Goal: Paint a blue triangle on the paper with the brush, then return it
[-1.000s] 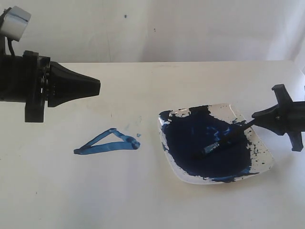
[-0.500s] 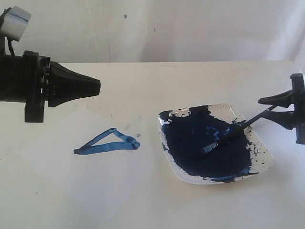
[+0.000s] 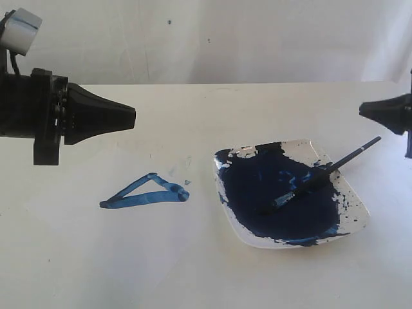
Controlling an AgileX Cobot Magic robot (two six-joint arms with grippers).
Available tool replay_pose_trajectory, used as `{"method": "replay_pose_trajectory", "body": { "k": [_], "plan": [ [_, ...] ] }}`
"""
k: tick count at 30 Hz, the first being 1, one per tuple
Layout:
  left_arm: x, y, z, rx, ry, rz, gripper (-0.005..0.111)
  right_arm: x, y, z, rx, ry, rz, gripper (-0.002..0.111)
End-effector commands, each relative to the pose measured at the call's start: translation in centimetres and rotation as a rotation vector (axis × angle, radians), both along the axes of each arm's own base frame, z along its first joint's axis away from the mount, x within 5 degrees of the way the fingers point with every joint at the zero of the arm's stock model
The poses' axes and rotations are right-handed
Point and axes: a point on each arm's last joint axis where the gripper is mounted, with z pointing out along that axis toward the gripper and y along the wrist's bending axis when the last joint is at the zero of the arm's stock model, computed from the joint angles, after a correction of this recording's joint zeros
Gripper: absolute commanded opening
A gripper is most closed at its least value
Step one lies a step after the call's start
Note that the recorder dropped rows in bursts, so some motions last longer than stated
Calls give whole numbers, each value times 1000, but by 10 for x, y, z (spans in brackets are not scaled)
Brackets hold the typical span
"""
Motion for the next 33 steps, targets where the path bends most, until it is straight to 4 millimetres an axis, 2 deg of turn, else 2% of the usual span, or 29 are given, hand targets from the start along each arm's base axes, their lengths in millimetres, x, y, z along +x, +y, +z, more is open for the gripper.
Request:
{"method": "replay_pose_trajectory", "body": {
  "k": [1, 6, 9, 13, 16, 19, 23, 26, 33],
  "plan": [
    [-2, -1, 1, -18, 5, -13, 0, -3, 34, 54, -93, -261, 124, 0],
    [-2, -1, 1, -18, 5, -13, 0, -29, 66, 115, -165, -438, 222, 0],
    [-2, -1, 1, -18, 5, -13, 0, -65, 77, 159, -287, -567, 293, 0],
    [-2, -1, 1, -18, 5, -13, 0, -117, 86, 198, -555, -704, 309, 0],
    [-2, -1, 1, -18, 5, -13, 0, -165, 94, 222, -760, -834, 291, 0],
    [-2, -1, 0, -13, 4, -4, 0, -217, 95, 234, -912, -932, 222, 0],
    [1, 0, -1, 5, 0, 31, 0, -261, 81, 232, -1091, -1008, 8, 0],
    [5, 2, -4, 40, -8, 76, 0, -279, 76, 229, -1118, -1040, -93, 0],
    [6, 3, -6, 59, -13, 83, 0, -319, 77, 231, -1118, -1134, -116, 0]
  ]
}}
